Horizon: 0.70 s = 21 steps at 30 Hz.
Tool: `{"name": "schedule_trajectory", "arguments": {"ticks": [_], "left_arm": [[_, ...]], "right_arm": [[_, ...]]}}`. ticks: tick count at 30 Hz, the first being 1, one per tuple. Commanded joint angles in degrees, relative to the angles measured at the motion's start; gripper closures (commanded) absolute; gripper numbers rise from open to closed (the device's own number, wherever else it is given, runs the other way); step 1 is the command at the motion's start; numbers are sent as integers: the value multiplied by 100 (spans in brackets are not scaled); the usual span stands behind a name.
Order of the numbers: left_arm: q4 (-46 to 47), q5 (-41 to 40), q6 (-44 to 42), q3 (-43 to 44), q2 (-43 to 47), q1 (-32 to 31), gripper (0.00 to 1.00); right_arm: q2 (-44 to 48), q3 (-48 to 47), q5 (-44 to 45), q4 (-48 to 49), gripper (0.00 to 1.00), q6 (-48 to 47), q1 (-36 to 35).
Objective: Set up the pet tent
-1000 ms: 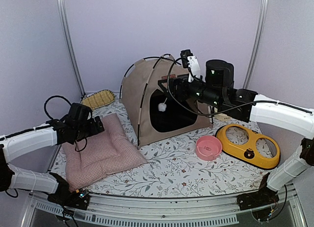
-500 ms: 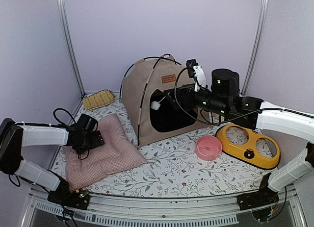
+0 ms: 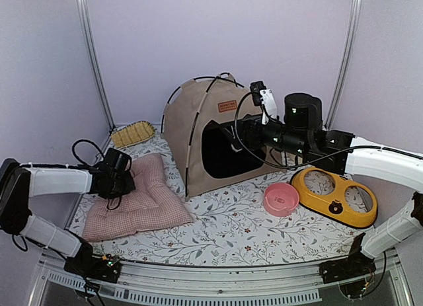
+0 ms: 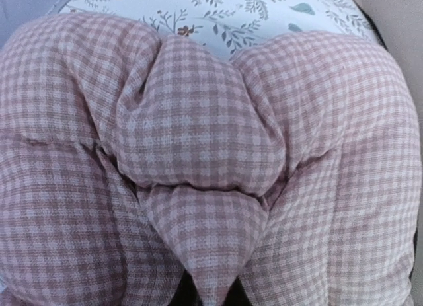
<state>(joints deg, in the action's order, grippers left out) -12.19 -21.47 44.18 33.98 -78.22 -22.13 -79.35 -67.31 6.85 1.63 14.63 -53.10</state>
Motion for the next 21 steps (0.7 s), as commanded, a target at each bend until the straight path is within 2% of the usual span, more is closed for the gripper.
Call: {"name": "schedule_trajectory", "arguments": {"ticks": [1,7,14,18,21], "left_arm": [[-91,-201,-409,275,571,11,100],[-190,-303,-965,524,1535,-60,100],[155,287,-2205,1075,2629,-160,100],[501,1046,-2795,1355,3130,-160,100],[871,2138,-2997,1512,3377,-192,100]], "right_arm": [[-25,-158,-63,29,1,66,33],[0,-335,24,24,1,7,66],[144,-546,-485,-46,1,-117,379],[365,-491,-890,30,1,-142,639],[593,-376,-1069,142,1,-211,765]]}}
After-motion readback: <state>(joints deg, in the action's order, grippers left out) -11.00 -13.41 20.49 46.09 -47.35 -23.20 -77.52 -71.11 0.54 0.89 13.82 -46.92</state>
